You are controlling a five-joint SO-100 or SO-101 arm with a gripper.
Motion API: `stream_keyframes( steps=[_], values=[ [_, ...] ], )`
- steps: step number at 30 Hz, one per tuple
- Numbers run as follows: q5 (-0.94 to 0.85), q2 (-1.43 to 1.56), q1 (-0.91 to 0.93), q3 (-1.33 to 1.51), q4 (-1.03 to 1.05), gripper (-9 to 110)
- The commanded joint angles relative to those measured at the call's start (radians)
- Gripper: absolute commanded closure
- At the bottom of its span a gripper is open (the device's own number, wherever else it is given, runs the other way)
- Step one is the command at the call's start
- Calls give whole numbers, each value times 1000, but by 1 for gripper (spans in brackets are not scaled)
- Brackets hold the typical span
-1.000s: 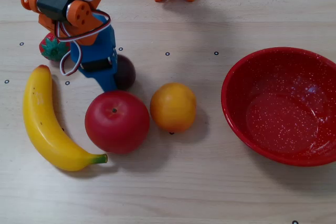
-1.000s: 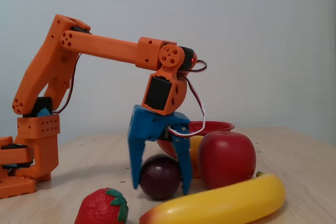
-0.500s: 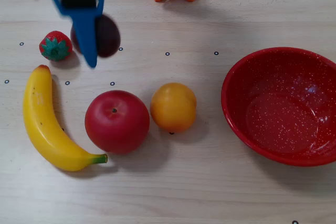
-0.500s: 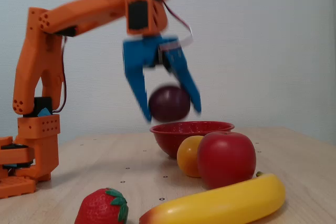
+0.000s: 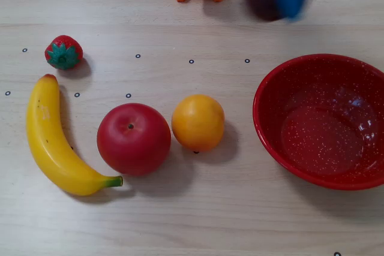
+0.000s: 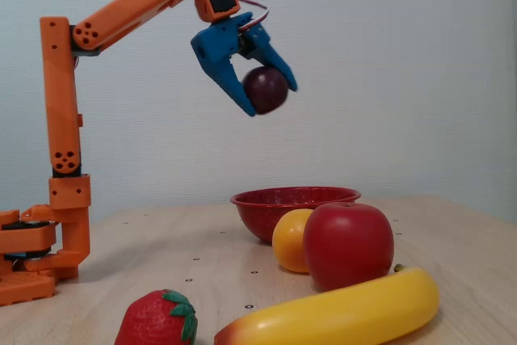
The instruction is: Put the plum in the red bowl.
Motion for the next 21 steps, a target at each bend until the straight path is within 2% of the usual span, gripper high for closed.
stream_keyframes(
  steps=[1, 8, 15, 21],
  values=[
    [-87, -17, 100, -126, 2, 101],
    [-150, -330, 175, -219, -199, 101],
    [-103, -629, 166, -368, -322, 101],
    [-98, -741, 143, -425, -322, 77]
  ],
)
